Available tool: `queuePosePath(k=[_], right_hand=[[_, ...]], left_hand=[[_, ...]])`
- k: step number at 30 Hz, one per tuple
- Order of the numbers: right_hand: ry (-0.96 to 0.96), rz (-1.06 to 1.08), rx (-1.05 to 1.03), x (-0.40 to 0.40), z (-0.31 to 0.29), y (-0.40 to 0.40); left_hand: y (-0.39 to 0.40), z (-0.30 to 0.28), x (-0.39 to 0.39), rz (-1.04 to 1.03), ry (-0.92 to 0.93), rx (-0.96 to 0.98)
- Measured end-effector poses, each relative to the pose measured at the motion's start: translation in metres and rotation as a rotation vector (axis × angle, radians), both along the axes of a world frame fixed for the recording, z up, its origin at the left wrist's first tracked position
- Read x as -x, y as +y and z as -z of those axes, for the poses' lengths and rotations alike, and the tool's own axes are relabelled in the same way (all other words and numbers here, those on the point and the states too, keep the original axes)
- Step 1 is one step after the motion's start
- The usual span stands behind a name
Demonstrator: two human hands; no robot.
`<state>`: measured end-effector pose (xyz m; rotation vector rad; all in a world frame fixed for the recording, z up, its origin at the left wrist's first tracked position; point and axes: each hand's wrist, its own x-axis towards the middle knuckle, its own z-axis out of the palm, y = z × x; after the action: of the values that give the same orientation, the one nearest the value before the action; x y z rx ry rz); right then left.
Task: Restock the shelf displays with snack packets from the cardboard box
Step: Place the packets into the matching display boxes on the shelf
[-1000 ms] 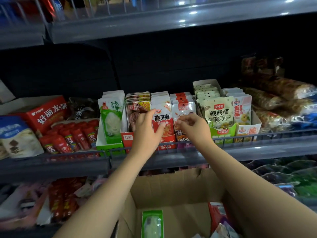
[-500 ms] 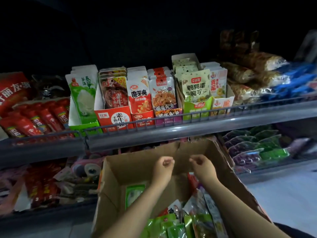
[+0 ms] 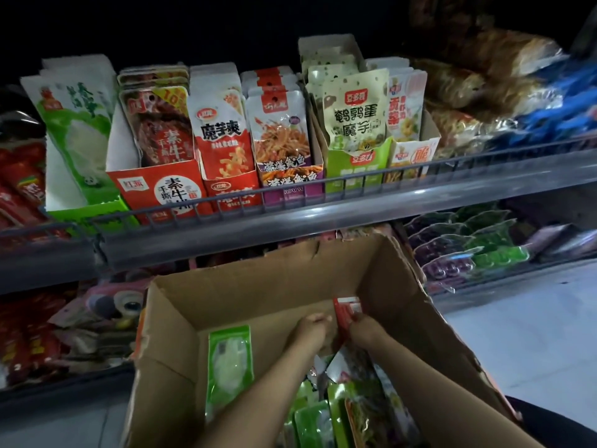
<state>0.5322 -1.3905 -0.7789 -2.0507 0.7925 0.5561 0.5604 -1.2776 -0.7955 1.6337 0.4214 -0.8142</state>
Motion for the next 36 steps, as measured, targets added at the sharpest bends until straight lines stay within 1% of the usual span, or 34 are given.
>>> queuePosePath(k=[2, 4, 7, 10, 14, 18, 21, 24, 27, 31, 36], right_hand=[[-0.012, 0.009, 0.019, -0.001, 0.005, -0.001], [-0.018, 0.003, -0.023, -0.002, 0.009, -0.005], [-0.053, 0.114, -0.136, -0.001, 0.006, -0.004], [-0.154, 0.224, -0.19, 0.0, 0.011, -0.003], [-0.234, 0.302, -0.355, 0.004, 0.007, 0.005], [-0.253, 0.33, -0.374, 0.005, -0.005, 0.009], [-0.297, 0.32, -0.408, 0.003, -0.022, 0.017], [-0.283, 0.336, -0.48, 0.004, -0.042, 0.023], [-0.239, 0.35, -0.615, 0.009, -0.063, 0.028], [-0.253, 0.403, -0.801, 0.014, -0.089, 0.035], [-0.268, 0.314, -0.873, 0.022, -0.121, 0.045]], left_hand=[[-0.006, 0.004, -0.002, -0.062, 0.049, 0.079], [-0.01, 0.013, -0.006, -0.107, 0.078, 0.113], [-0.012, 0.019, -0.009, -0.146, 0.078, 0.101], [-0.01, 0.023, -0.008, -0.196, 0.08, 0.081], [0.0, 0.021, -0.008, -0.239, 0.102, 0.069], [0.015, 0.005, -0.005, -0.26, 0.102, 0.074], [0.026, -0.017, -0.003, -0.232, 0.033, 0.094], [0.039, -0.046, 0.003, -0.193, -0.051, 0.103], [0.057, -0.07, 0.009, -0.176, -0.123, 0.139], [0.079, -0.106, 0.019, -0.157, -0.199, 0.174], [0.103, -0.14, 0.033, -0.168, -0.306, 0.225]])
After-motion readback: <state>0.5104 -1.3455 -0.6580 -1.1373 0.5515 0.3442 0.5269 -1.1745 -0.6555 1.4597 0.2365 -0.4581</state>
